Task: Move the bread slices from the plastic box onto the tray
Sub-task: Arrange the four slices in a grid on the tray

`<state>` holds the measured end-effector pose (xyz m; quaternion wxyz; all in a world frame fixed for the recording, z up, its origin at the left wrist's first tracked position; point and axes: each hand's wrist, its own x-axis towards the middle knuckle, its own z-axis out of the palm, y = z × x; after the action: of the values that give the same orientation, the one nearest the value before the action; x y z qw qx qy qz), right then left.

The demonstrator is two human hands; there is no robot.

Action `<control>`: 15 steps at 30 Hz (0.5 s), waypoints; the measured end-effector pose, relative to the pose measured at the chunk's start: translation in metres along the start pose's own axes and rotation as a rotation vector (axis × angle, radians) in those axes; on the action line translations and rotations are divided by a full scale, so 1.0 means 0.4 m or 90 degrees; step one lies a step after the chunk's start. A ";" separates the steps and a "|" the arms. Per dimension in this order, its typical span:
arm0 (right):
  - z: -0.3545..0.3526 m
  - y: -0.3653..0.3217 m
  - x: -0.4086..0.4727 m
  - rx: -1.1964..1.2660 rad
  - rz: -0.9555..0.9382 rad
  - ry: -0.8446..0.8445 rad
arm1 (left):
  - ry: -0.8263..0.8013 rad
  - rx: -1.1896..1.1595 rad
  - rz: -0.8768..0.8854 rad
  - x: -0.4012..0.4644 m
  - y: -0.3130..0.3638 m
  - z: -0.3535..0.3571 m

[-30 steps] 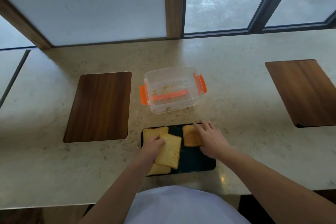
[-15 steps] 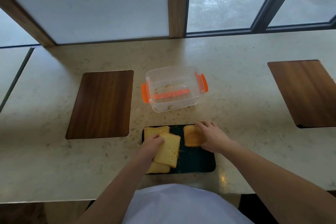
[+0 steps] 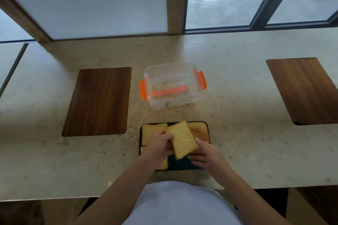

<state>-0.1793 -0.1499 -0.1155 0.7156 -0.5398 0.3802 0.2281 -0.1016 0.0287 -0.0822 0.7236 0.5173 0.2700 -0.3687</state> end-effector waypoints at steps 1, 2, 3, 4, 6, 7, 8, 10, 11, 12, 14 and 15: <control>0.000 0.015 -0.003 0.034 0.012 0.007 | -0.006 -0.014 0.001 0.001 0.001 0.005; 0.000 0.025 -0.009 0.055 0.010 0.021 | -0.008 -0.012 0.004 0.002 0.000 0.008; -0.002 0.035 -0.013 0.065 -0.002 0.032 | -0.007 0.005 0.008 0.003 -0.001 0.010; -0.006 0.042 -0.016 0.068 -0.018 0.039 | -0.004 0.032 0.015 0.003 -0.003 0.012; -0.015 0.047 -0.022 0.059 -0.046 0.051 | 0.004 0.109 0.030 0.001 -0.009 0.015; -0.022 0.045 -0.024 0.041 -0.058 0.066 | 0.008 0.162 0.032 0.001 -0.016 0.015; -0.027 0.040 -0.024 0.015 -0.070 0.088 | 0.010 0.227 0.032 0.000 -0.021 0.015; -0.037 0.030 -0.025 -0.048 -0.097 0.131 | 0.004 0.382 0.037 0.001 -0.038 0.015; -0.042 0.025 -0.026 -0.080 -0.114 0.148 | -0.003 0.451 0.043 0.003 -0.049 0.014; -0.047 0.022 -0.026 -0.111 -0.131 0.162 | -0.012 0.504 0.048 0.004 -0.059 0.015; -0.061 0.015 -0.025 -0.171 -0.160 0.176 | -0.022 0.563 0.058 0.006 -0.075 0.016; -0.068 0.012 -0.024 -0.202 -0.169 0.180 | -0.023 0.572 0.062 0.007 -0.079 0.018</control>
<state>-0.1967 -0.1733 -0.1142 0.5854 -0.7169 0.3620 0.1113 -0.1256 0.0151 -0.0997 0.4481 0.7856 0.0455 -0.4242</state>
